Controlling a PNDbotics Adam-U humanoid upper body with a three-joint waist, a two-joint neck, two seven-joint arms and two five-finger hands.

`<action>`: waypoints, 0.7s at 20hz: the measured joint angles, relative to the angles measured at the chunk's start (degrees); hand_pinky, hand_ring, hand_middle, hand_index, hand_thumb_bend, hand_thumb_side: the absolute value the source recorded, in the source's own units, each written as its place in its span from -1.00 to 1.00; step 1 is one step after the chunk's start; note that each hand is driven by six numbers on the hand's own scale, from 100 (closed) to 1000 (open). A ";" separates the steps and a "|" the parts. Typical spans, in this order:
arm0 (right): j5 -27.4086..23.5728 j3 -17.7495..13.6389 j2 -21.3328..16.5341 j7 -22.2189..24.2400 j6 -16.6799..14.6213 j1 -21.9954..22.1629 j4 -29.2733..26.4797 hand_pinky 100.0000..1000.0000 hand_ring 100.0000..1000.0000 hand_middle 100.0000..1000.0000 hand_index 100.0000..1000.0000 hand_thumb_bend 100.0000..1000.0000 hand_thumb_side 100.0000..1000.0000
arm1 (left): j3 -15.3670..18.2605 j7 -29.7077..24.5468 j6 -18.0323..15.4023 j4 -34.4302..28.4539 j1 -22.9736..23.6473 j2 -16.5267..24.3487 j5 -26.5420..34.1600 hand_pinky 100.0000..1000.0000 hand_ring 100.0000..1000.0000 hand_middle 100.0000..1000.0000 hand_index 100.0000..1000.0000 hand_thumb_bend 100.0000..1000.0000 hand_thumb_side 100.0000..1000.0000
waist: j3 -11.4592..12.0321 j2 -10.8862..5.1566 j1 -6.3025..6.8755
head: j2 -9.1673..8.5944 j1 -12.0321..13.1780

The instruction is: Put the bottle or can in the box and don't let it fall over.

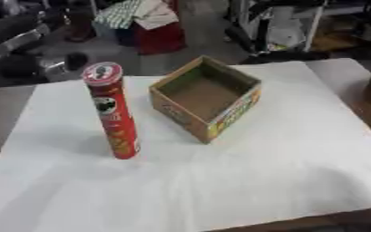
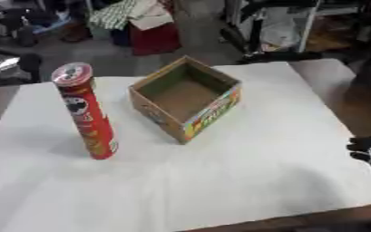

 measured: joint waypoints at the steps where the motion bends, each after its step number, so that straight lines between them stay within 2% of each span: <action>1: -0.07 0.04 0.00 0.10 -0.04 -0.07 0.00 0.45 0.41 0.29 1.00 -1.00 0.58 | -0.33 -0.79 -0.76 1.24 -1.24 -0.14 -0.79 0.88 0.85 0.85 1.00 -0.32 0.99 | -0.02 0.10 0.00 | -0.03 0.05; 8: -0.19 -0.07 0.02 0.14 -0.06 -0.15 0.00 0.46 0.41 0.29 1.00 -1.00 0.58 | -2.19 -5.20 -5.86 9.55 -9.64 -4.80 -6.23 0.88 0.84 0.84 1.00 -0.32 1.00 | 0.47 0.68 -0.25 | -0.50 -0.15; 14: -0.20 -0.08 0.05 0.11 -0.10 -0.30 0.01 0.46 0.41 0.29 1.00 -1.00 0.58 | -3.41 -3.15 -9.59 13.39 -10.78 -7.80 -10.99 0.87 0.83 0.83 1.00 -0.31 1.00 | 0.52 0.96 -0.45 | -0.52 -0.17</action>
